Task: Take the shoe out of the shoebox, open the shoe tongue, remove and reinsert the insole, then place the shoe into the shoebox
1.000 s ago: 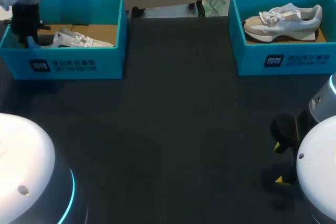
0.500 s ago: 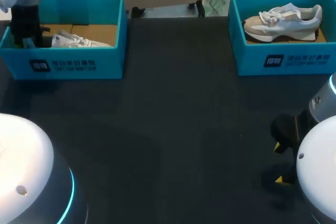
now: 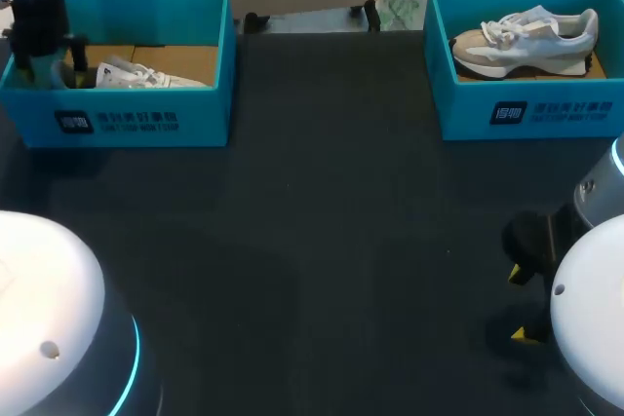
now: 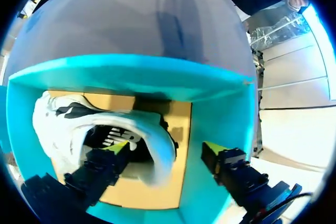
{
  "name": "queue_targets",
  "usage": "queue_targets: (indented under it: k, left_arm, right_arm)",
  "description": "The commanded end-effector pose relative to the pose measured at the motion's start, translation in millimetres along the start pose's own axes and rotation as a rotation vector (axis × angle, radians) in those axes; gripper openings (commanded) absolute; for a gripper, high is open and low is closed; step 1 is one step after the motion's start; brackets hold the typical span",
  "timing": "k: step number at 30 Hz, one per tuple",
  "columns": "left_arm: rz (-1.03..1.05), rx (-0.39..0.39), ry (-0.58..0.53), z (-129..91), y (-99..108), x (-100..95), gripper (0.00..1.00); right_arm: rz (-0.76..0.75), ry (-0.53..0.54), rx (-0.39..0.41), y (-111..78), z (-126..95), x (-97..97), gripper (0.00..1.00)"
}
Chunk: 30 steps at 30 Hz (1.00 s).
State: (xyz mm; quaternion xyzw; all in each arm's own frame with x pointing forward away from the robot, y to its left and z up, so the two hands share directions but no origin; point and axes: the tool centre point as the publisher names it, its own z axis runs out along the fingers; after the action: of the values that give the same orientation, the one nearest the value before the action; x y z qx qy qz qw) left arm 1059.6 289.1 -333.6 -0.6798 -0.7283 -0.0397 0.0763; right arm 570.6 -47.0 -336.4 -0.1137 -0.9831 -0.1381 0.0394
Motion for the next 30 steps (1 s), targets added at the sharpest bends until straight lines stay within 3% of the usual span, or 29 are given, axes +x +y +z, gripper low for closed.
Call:
queue_targets:
  k: [1, 10, 18, 30]
  left_arm:
    - [-0.002, -0.041, -0.013, -27.9, -21.3, 5.5, 1.0]
    - [-0.005, -0.046, -0.049, -64.0, -35.9, 10.1, 1.0]
    - [0.0, 0.002, -0.073, -91.3, -45.2, 24.9, 1.0]
    - [0.034, -0.018, -0.109, -121.0, -61.6, 39.4, 1.0]
  right_arm:
    - [-0.001, -0.003, -0.002, -0.9, -1.6, 2.1, 1.0]
    - [-0.001, -0.003, -0.002, -0.9, -1.6, 2.1, 1.0]
    - [-0.001, -0.003, -0.002, -0.9, -1.6, 2.1, 1.0]
    - [-0.001, -0.003, -0.002, -0.9, -1.6, 2.1, 1.0]
